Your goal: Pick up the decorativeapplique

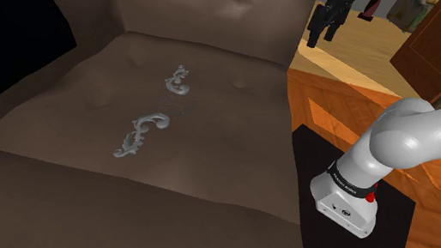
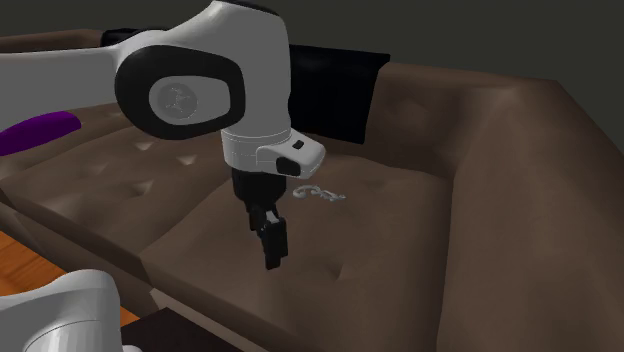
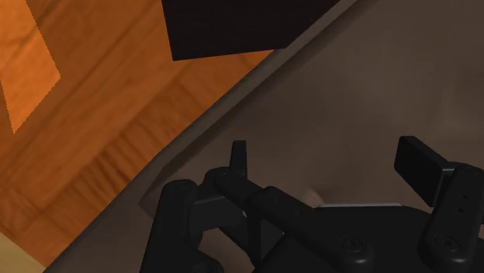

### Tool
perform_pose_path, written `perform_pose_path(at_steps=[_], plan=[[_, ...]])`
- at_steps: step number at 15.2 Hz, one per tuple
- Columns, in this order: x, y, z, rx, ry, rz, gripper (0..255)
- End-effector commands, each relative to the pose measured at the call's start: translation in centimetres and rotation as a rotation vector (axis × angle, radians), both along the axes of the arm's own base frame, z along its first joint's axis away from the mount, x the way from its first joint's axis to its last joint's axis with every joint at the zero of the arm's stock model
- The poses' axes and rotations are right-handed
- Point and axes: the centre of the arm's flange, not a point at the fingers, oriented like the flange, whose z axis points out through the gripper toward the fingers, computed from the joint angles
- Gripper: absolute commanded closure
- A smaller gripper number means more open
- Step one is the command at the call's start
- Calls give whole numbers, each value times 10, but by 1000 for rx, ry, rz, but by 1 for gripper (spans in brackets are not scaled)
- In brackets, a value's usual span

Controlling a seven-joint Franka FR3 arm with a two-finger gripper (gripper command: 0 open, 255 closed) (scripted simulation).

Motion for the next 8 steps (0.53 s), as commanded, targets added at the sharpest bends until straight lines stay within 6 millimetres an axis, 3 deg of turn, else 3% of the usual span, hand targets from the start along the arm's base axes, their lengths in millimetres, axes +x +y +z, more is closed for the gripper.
perform_pose_path(at_steps=[1, 8], plan=[[0, 0, 0, 0, 0, 0, 0], [-6, 89, -24, -9, -9, -148, 0]])
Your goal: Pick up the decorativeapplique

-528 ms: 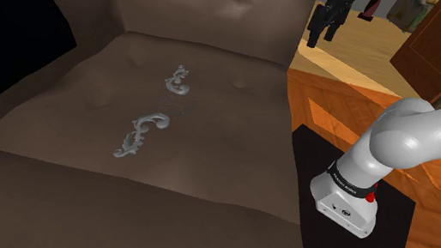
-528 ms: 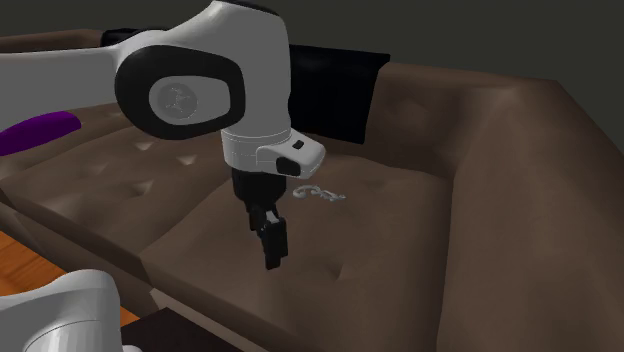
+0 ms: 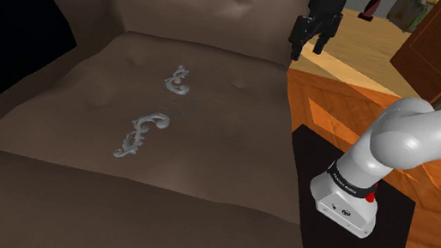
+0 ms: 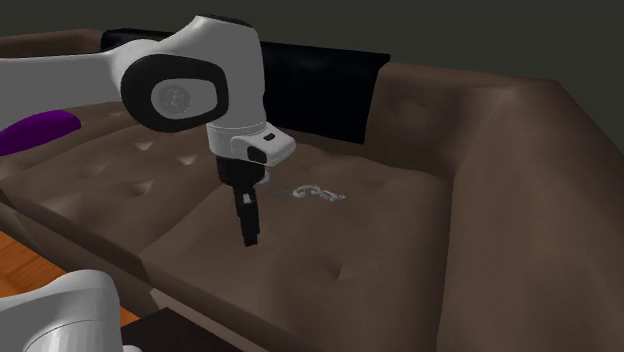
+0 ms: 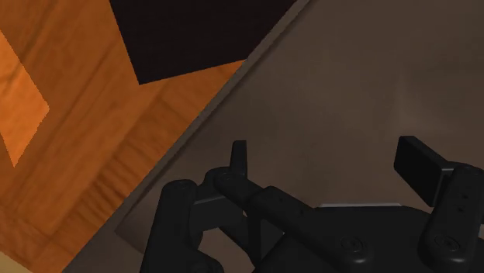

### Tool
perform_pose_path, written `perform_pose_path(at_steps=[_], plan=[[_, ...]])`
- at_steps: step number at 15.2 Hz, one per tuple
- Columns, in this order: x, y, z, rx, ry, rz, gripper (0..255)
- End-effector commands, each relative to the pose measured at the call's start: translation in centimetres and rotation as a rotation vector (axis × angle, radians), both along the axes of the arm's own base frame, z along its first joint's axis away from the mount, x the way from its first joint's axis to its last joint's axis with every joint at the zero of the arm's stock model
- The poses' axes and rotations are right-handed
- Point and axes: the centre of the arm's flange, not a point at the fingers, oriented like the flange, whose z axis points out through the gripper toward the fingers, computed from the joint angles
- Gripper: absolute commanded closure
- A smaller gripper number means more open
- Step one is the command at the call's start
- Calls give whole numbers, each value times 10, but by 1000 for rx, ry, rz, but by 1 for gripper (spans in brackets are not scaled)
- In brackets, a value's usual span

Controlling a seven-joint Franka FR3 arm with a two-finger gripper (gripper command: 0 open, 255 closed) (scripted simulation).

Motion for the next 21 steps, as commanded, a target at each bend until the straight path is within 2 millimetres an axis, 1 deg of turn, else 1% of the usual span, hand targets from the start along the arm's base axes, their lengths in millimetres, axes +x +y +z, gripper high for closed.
perform_pose_path(at_steps=[1, 6, 11, 16, 21], plan=[[0, 26, -8, -2, -3, -47, 0], [6, 89, -26, -8, -10, -153, 0], [18, 151, -44, -15, -16, -259, 0], [37, 211, -63, -21, -23, -365, 0], [62, 269, -81, -27, -30, -471, 0]])
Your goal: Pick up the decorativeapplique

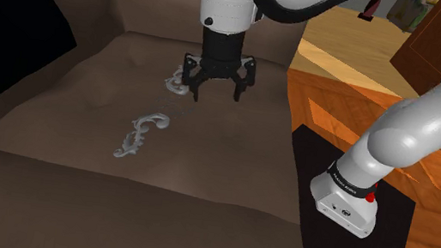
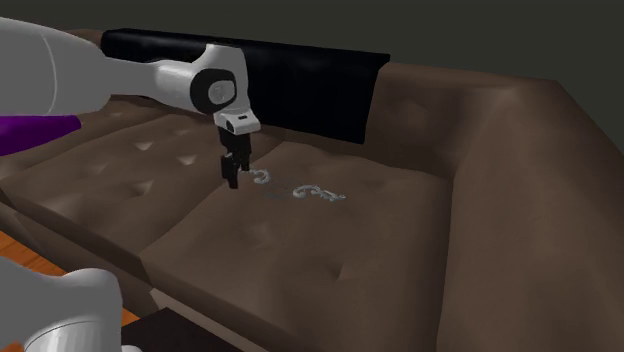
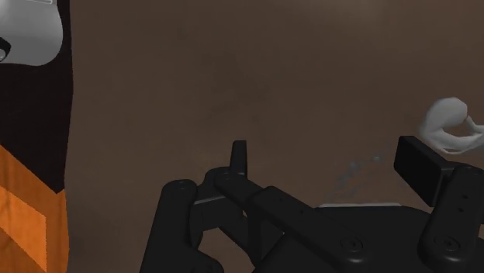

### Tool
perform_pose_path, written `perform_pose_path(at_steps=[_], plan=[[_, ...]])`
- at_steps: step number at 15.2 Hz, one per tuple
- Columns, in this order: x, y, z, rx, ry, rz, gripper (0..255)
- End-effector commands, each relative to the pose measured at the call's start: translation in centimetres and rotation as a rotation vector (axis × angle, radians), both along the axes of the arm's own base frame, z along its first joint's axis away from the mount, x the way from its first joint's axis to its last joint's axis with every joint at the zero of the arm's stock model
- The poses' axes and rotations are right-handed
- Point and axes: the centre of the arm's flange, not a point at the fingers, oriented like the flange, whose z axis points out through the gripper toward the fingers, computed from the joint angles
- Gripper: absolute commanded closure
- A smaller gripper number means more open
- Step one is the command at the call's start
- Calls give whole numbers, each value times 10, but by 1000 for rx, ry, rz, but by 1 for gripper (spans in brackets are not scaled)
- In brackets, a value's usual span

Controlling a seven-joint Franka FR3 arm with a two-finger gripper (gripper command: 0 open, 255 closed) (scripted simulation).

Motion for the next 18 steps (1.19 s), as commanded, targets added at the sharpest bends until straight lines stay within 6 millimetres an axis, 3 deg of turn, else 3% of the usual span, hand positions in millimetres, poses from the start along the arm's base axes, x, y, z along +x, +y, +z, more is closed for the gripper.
perform_pose_path(at_steps=[1, 13, 18], plan=[[12, 17, -8, -1, -3, -49, 0], [100, 140, -53, -16, -19, -303, 0], [100, 141, -75, -16, -19, -304, 0]])
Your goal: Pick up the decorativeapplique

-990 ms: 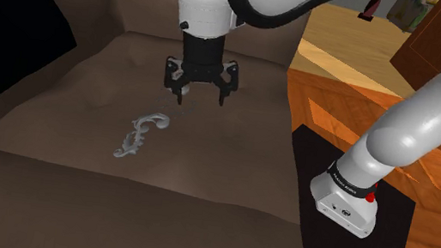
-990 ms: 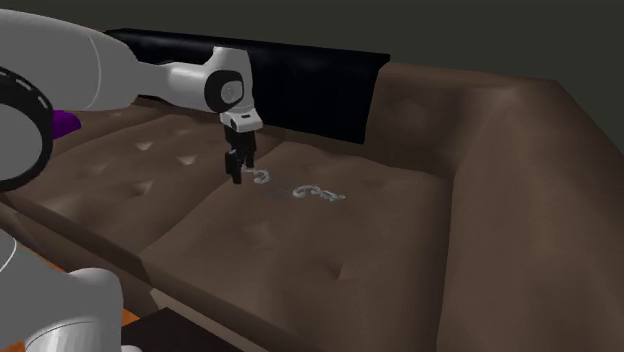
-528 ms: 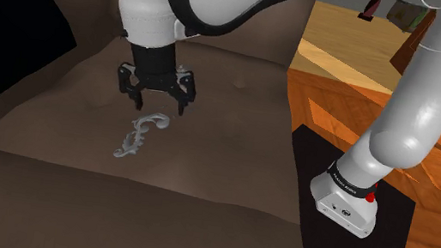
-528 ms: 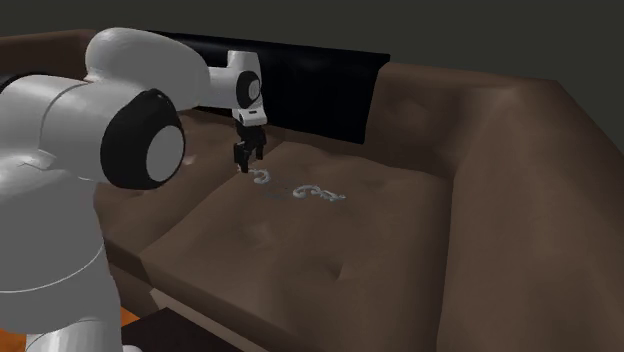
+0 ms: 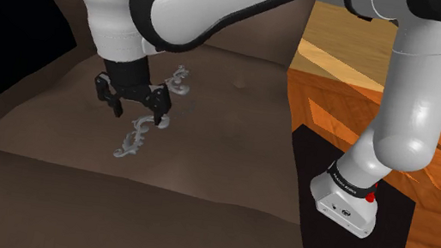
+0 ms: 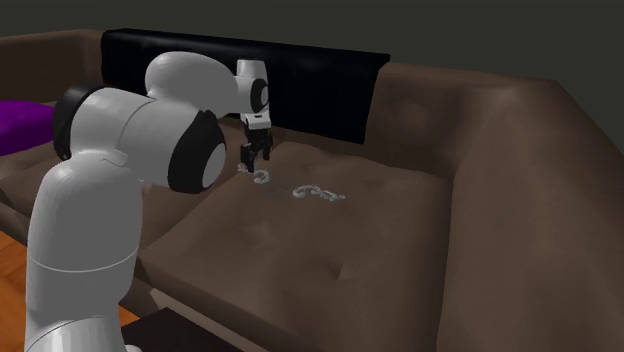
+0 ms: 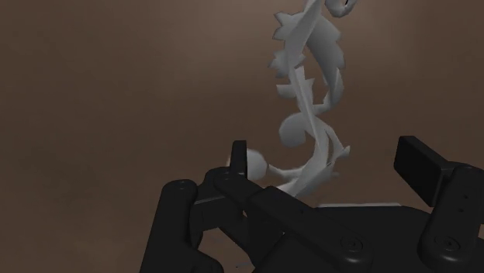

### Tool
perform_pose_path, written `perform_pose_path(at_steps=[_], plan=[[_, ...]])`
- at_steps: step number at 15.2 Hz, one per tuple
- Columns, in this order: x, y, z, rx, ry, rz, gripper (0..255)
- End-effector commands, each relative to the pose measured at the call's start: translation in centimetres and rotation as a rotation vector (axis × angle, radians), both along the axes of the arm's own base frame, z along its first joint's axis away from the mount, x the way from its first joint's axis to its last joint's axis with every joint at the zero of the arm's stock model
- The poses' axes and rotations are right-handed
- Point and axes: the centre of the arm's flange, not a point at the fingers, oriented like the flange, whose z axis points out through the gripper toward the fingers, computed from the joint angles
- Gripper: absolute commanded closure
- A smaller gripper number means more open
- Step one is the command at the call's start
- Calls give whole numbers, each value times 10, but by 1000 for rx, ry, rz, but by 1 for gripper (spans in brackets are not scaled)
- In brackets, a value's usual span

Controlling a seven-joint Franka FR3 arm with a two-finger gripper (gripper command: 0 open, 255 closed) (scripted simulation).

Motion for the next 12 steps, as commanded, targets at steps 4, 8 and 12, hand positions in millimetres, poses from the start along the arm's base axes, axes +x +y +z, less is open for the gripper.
perform_pose_path(at_steps=[4, 8, 12], plan=[[0, 1, -24, 0, 0, -1, 0], [0, 2, -25, 0, 0, -1, 255], [1, 1, -24, 0, 0, -1, 255]])
